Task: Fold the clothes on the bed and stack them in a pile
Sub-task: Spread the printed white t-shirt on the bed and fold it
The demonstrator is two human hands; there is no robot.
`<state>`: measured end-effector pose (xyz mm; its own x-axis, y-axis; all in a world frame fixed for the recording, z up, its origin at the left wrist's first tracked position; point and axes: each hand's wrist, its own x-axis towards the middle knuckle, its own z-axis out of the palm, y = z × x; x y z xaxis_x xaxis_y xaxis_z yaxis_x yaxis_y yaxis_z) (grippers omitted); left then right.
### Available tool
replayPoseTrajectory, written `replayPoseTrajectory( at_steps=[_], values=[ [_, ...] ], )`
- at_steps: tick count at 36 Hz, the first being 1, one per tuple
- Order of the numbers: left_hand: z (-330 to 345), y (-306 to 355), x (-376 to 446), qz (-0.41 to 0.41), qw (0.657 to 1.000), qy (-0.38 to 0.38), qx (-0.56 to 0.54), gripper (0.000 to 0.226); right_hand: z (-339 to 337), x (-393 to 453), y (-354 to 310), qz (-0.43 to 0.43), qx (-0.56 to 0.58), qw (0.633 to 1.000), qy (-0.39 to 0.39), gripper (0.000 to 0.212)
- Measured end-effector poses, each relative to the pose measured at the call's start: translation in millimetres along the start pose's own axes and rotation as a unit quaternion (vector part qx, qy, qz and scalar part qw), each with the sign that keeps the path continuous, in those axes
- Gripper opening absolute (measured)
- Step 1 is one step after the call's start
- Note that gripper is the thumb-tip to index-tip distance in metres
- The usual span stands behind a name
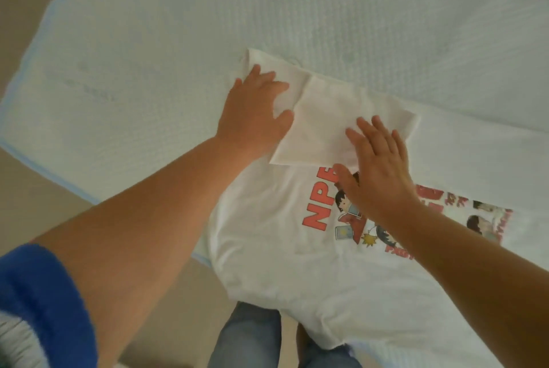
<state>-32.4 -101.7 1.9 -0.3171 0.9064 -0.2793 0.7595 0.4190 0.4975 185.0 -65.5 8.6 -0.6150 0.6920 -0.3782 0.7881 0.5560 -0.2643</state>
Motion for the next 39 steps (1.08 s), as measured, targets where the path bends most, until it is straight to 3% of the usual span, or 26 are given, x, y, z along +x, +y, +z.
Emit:
replayPoseTrajectory(
  at_steps=[5,10,13,17,22,27,30,34,39],
  values=[
    [3,7,-96,-0.061,0.995,0.001,-0.074,0.029,10,-82,-11,0.099,0.076,0.992,-0.014,0.042],
    [16,-4,-180,-0.214,0.973,-0.049,-0.072,0.019,16,-161,-11,0.203,0.127,0.968,-0.077,0.043],
    [25,-17,-220,-0.346,0.935,-0.039,-0.062,0.032,24,-199,-14,0.276,0.178,0.936,-0.124,0.038],
    [45,-36,-249,-0.478,0.858,-0.010,-0.185,0.055,51,-231,-16,0.365,0.246,0.884,-0.159,0.037],
    [67,-31,-262,-0.480,0.809,-0.023,-0.338,0.026,81,-246,-18,0.440,0.361,0.806,-0.163,0.041],
    [85,-27,-277,-0.519,0.750,0.002,-0.410,0.021,108,-257,-23,0.522,0.529,0.649,-0.161,0.030],
    [88,-28,-285,-0.525,0.717,0.027,-0.459,0.019,120,-261,-28,0.531,0.580,0.599,-0.148,0.022],
    [90,-31,-296,-0.528,0.709,0.026,-0.467,0.016,131,-264,-39,0.511,0.623,0.580,-0.122,0.019],
    [102,-38,-313,-0.489,0.738,-0.097,-0.455,0.024,142,-267,-44,0.496,0.599,0.622,-0.090,0.019]
  ],
)
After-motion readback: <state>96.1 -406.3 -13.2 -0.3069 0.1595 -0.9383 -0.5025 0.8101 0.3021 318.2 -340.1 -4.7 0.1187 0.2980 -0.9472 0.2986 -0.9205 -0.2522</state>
